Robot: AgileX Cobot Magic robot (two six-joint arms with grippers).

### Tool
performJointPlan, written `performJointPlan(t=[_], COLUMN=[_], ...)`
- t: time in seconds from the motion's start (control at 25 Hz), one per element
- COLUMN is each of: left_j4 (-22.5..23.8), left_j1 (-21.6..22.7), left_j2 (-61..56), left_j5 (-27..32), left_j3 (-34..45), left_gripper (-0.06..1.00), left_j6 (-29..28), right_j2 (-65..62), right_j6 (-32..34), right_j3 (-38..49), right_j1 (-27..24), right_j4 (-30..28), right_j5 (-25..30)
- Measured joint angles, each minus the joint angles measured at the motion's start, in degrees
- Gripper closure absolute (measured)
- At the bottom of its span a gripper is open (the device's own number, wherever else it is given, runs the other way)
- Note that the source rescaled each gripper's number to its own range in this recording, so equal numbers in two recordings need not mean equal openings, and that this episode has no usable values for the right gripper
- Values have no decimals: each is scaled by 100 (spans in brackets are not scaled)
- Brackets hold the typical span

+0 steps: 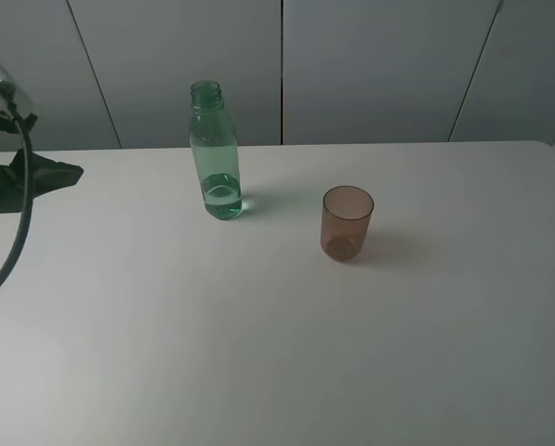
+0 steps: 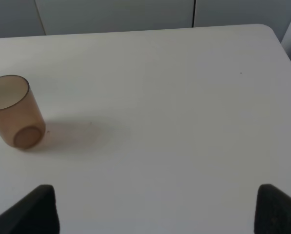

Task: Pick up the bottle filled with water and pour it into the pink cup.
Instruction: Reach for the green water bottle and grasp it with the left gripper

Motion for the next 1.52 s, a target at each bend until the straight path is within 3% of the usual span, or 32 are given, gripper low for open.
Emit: performJointPlan(t=[0.2,0.4,0.52,0.72,0.8,0.92,1.04,1.12,1.52], left_j4=[-1569,-2723,-2836,-2032,-2057,-2566,-3495,-4053,-4342], left_j1=[-351,-396,-396,-431,-435,-444,-444,-444,-351], left_j2=[669,992,1059,1063,1076,1177,1392,1568,2626], left_j5=[-150,-172,-172,-299,-339,-336,-206,-79,232], left_j3=[0,0,0,-19,-33,-47,-47,-47,-620], left_gripper=[-6,-6,-6,-6,-6,-6,-6,-6,-6], left_j6=[1479,2143,2173,1153,1058,1444,2520,2937,3198], right_j2=[0,0,0,0,0,0,0,0,0], right_j6=[0,0,0,0,0,0,0,0,0], right_j3=[0,0,0,0,0,0,0,0,0], right_j1=[0,0,0,0,0,0,0,0,0], right_j4=[0,0,0,0,0,0,0,0,0], right_j5=[0,0,0,0,0,0,0,0,0])
